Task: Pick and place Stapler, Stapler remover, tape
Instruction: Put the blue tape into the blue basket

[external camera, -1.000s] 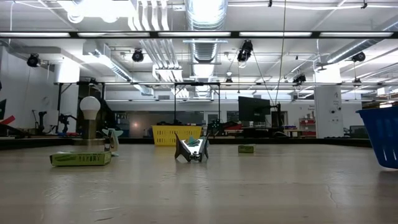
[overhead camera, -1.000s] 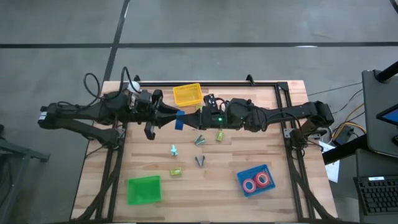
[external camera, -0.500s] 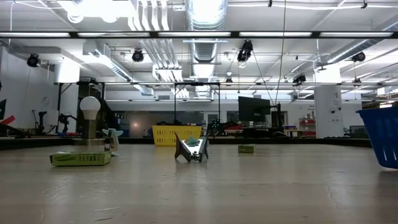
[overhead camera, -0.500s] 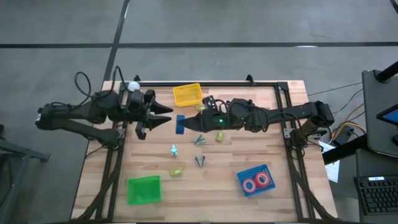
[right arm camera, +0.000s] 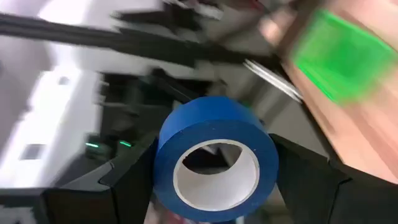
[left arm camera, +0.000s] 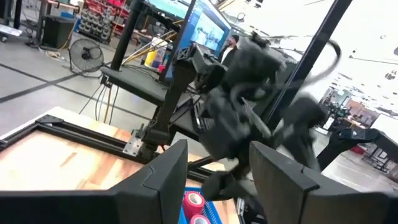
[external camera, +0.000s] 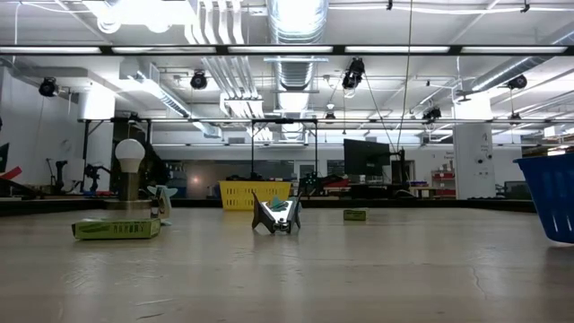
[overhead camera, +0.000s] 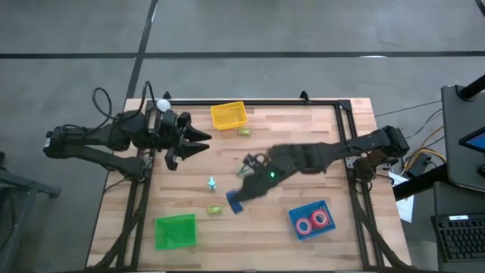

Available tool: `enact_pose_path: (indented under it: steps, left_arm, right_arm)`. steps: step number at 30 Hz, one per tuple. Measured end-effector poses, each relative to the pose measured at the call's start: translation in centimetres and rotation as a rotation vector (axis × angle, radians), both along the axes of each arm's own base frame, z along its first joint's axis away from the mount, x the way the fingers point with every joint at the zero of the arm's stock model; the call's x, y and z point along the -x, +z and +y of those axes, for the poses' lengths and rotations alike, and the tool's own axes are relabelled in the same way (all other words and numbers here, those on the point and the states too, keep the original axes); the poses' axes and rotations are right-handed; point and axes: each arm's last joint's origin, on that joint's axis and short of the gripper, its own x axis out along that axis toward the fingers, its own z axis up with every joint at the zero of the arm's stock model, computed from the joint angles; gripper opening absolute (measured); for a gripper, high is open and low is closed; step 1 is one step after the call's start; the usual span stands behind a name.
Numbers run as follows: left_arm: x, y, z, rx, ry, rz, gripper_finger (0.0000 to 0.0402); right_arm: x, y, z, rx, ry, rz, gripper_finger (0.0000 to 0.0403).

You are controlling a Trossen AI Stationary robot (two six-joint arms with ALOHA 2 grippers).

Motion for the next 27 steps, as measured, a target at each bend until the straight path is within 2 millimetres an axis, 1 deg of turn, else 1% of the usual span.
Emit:
enact_pose_path:
  steps: [7,14,22,25,27]
  left_arm:
    - [-0.6,-0.3,0.0,0.012,-0.002,0.021,0.0175]
    - [-1.1,-0.3,0.0,0.012,-0.002,0.009,0.0175]
    - [-1.1,-0.3,0.0,0.017,-0.002,-0.002,0.0175]
    - [-1.1,-0.3,0.0,0.021,-0.003,-0.001,0.0175]
    - [-1.1,-0.3,-0.1,0.021,-0.003,0.0,0.0175]
  right_arm:
    - [2.1,-3.0,2.4,0.076,0.078,0.338,0.0285]
    - [4.9,-6.0,3.8,0.222,0.094,0.67,0.0284]
    - [8.0,-10.3,6.5,0.302,0.153,0.871,0.0283]
    - [9.0,-11.9,7.1,0.32,0.157,0.934,0.0286]
    - [9.6,-12.9,7.1,0.344,0.145,0.97,0.0285]
